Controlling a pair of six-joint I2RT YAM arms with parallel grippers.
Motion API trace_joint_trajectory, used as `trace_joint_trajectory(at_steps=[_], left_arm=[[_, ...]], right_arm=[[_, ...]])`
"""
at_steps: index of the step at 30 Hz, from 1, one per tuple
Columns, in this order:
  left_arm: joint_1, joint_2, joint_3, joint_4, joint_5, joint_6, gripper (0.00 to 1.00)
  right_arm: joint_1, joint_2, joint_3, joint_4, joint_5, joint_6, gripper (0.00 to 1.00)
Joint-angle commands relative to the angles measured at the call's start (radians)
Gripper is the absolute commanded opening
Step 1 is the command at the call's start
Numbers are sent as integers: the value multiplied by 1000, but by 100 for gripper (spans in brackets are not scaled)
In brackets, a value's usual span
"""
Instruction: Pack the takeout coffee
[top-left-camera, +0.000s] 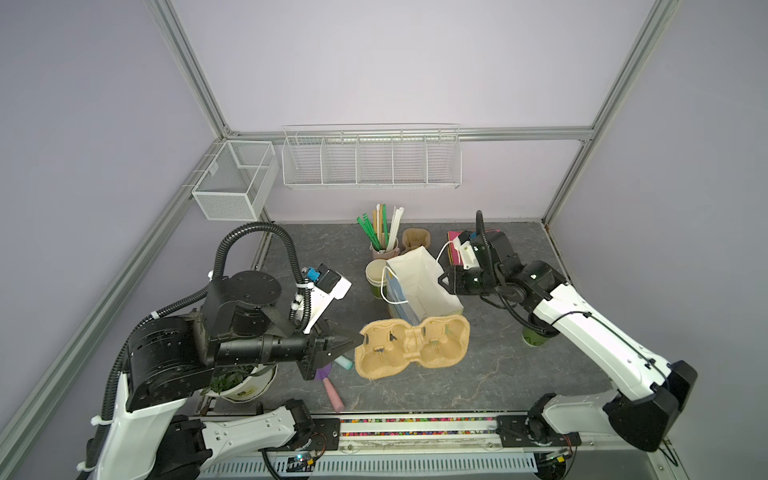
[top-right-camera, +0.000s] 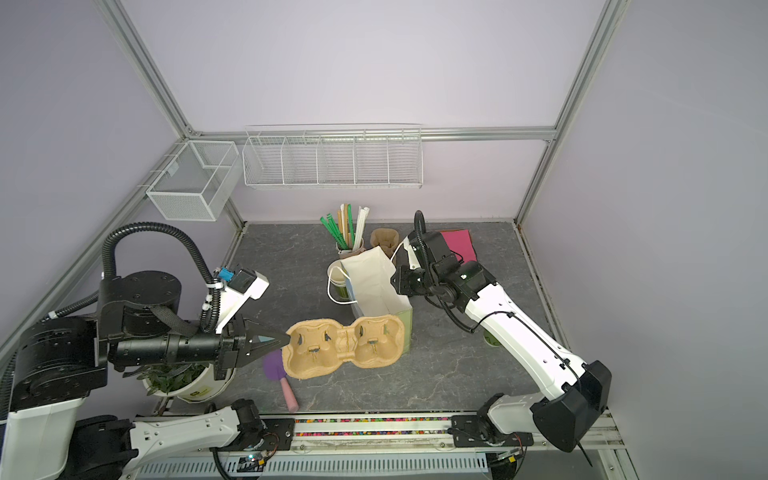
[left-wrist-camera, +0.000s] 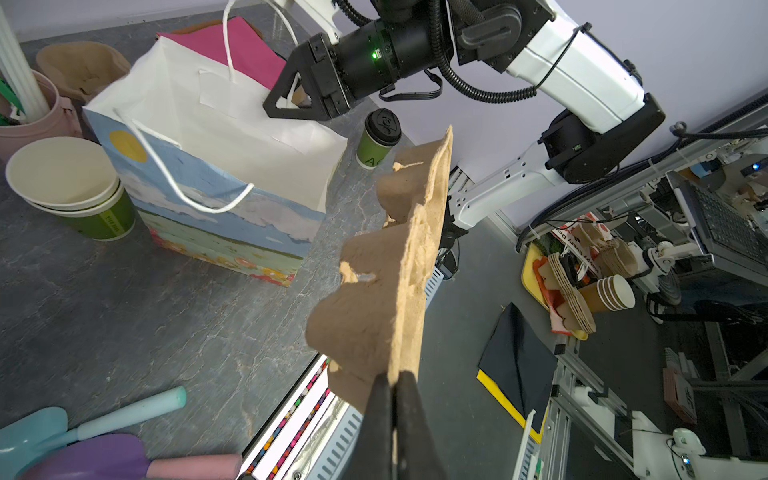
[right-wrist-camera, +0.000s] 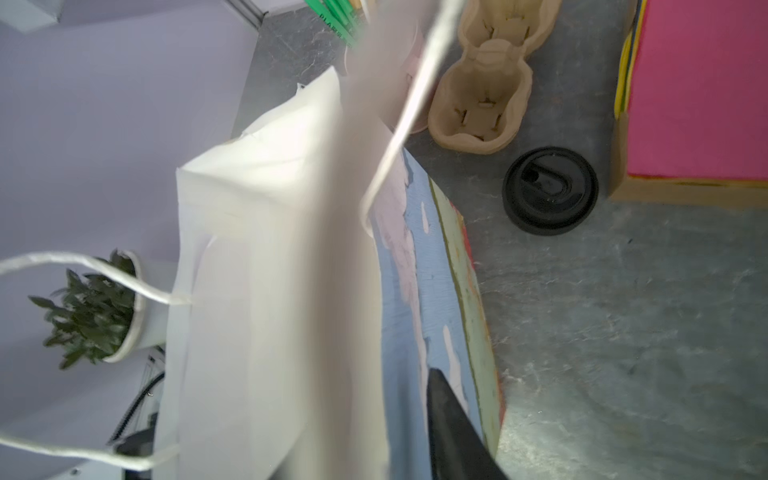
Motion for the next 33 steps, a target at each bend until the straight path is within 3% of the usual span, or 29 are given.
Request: trace_joint_trajectory(at_steps=[1,10,13,21,24,27,33], left_arm=[[1,26,-4,-4,35,34,0],[1,126,56,-14,25,74,0],[1,183,85,-16,27,94,0],[-14,383,261,-24,88,158,0],[-61,484,374,-50,56,187,0],[-118,592,485,-90,7,215,0],[-157,783,563,-109,-5,252,0]], right_arm=[[-5,-45,12,11,-3,-23,62],[-7,-173,24,17,31,-97,91],[-8,-238,32,0,128,-110,100],[-9,-492,-22,-20,524,-101,90],[-10,-614,-75,-9,661,-94,89],[-9,-705,-112,-9,740,-94,89],[-9,-791,-111,-75,819,-100,89]])
